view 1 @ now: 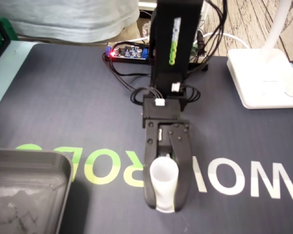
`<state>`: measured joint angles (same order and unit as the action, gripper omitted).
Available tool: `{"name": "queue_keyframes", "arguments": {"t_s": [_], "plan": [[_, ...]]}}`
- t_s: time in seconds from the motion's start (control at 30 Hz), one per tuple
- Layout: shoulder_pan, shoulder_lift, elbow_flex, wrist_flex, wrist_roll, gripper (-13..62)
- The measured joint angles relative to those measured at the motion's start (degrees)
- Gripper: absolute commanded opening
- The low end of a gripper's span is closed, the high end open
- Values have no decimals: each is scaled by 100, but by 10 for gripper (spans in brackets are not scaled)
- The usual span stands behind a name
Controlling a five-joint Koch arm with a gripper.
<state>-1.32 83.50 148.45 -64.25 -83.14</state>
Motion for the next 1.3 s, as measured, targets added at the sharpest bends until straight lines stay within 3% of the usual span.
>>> {"name": "queue_keyframes", "arguments": {"t_s": [0.27, 0.7, 1.07, 1.1, 1.3], "plan": [[650, 1116, -809, 1767, 765, 29], [1960, 1336, -2927, 4210, 2522, 29], [3331, -9, -5449, 5783, 5036, 29], [3542, -404, -5845, 6064, 6029, 29], [3779, -1257, -6680, 6091, 8253, 28]]}}
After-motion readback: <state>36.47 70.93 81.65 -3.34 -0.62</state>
